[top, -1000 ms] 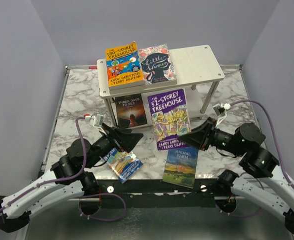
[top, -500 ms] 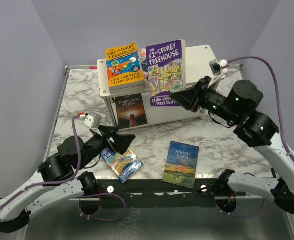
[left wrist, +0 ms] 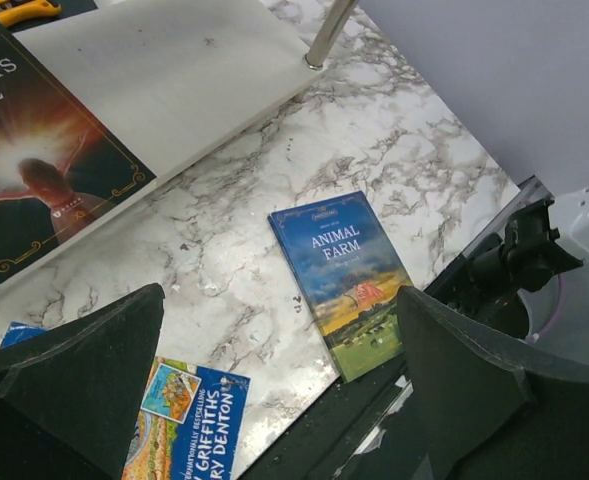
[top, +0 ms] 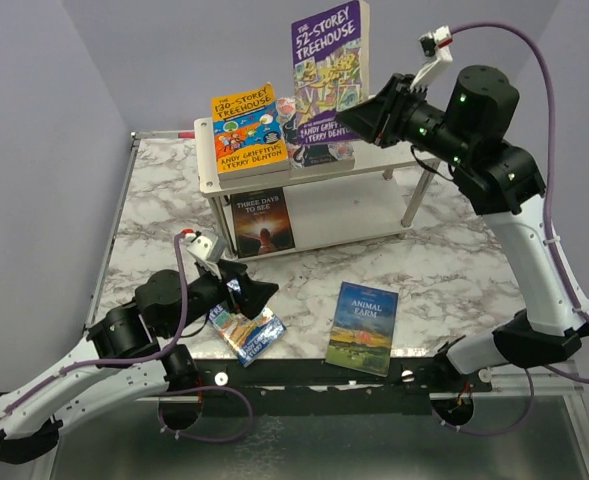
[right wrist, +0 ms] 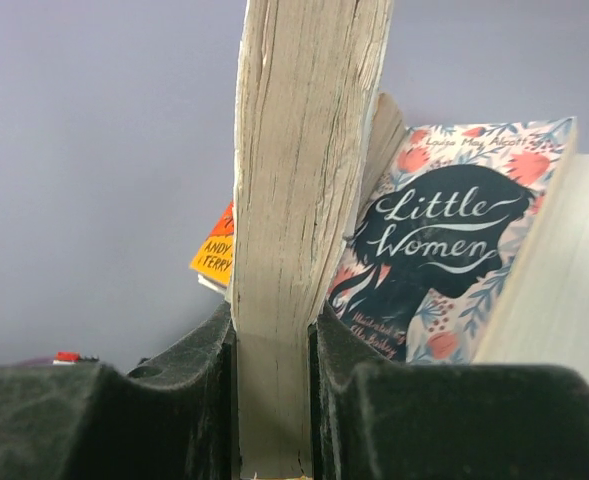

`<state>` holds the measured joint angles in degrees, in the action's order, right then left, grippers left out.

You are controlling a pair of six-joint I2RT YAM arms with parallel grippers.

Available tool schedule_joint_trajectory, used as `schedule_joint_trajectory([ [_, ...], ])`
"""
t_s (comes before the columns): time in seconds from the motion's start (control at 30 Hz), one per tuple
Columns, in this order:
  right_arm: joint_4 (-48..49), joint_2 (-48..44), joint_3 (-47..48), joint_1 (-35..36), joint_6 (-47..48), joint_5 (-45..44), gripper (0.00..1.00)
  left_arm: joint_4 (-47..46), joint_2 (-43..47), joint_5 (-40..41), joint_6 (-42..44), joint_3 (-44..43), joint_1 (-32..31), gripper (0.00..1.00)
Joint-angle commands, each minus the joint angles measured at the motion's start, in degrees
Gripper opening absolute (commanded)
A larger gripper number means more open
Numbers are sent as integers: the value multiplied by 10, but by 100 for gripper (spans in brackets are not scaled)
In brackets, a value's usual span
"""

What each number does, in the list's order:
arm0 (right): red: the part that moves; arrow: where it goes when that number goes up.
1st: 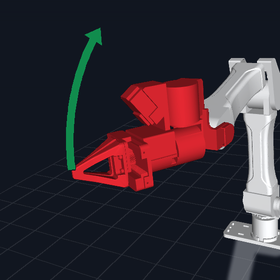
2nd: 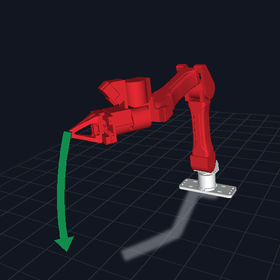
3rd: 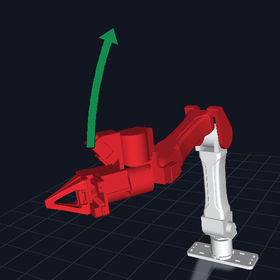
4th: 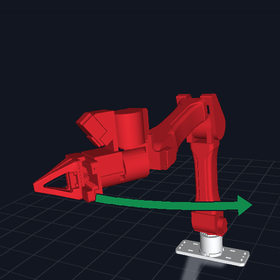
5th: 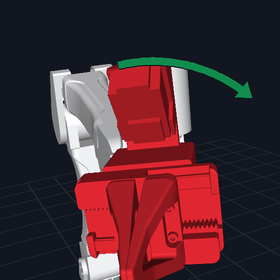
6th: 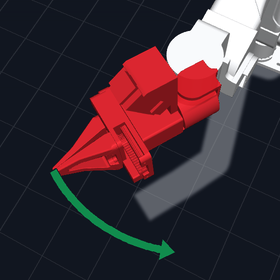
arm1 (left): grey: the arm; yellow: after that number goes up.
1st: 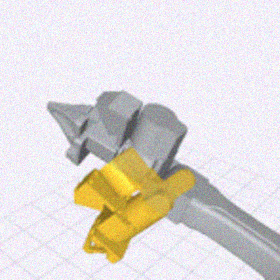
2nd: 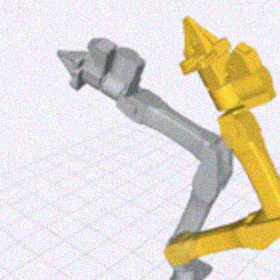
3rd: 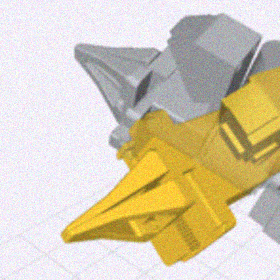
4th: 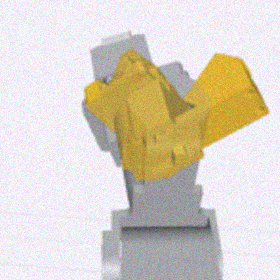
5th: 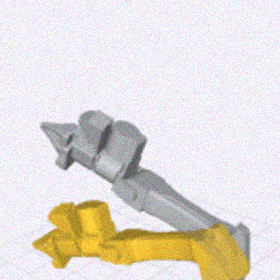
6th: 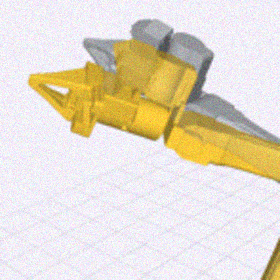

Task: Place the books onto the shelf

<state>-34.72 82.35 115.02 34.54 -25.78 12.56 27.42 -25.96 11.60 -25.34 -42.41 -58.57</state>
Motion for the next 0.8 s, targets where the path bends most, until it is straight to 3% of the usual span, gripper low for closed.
schedule_joint_trajectory([
  [0.0, 0, 27, 55, -73, -66, 142, 1, -4, 5, -32, 16, 19, 1, 99],
  [0.2, 3, 84, 80, -120, -136, 271, 1, -14, 17, -34, 18, 36, 1, 99],
  [0.77, 13, 135, 32, -149, -187, 350, 1, -18, 45, -27, 17, 44, 1, 99],
])
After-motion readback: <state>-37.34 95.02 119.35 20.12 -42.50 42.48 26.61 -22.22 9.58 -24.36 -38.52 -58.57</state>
